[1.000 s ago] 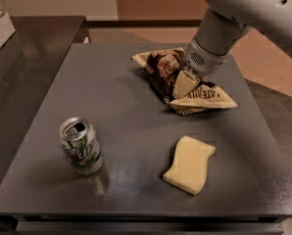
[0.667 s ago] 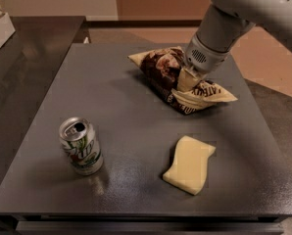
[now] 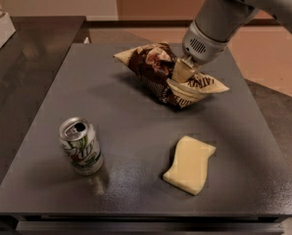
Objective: Move brown chip bag near 7up can
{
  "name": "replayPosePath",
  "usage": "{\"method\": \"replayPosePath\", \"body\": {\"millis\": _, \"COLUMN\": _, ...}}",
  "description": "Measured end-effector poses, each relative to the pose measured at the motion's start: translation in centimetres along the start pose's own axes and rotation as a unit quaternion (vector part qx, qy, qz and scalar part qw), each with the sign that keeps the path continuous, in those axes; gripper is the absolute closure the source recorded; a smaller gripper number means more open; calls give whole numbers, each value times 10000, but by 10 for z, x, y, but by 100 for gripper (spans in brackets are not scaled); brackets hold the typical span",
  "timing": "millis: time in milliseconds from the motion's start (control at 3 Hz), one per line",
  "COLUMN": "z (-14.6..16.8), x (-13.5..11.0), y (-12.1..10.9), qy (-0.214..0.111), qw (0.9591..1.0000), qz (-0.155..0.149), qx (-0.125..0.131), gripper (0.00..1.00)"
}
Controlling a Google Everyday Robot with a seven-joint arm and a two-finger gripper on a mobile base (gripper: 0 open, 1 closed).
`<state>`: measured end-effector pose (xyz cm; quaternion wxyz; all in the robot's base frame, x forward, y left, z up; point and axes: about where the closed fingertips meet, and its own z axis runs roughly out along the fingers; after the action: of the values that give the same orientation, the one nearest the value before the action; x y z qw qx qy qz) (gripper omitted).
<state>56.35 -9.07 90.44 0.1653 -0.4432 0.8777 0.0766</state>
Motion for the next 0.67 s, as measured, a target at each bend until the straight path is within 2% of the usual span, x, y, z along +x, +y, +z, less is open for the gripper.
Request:
{"method": "replayPosePath", "body": {"millis": 333, "z": -12, "x": -20, "y": 27, "qy": -186, "qw": 9988, "qz": -422, "qx": -169, "gripper": 100}}
{"method": "replayPosePath", "body": {"millis": 667, "z": -11, "x": -40, "y": 69, "qy": -219, "qw": 9945, "qz": -902, "qx": -480, "gripper": 100}}
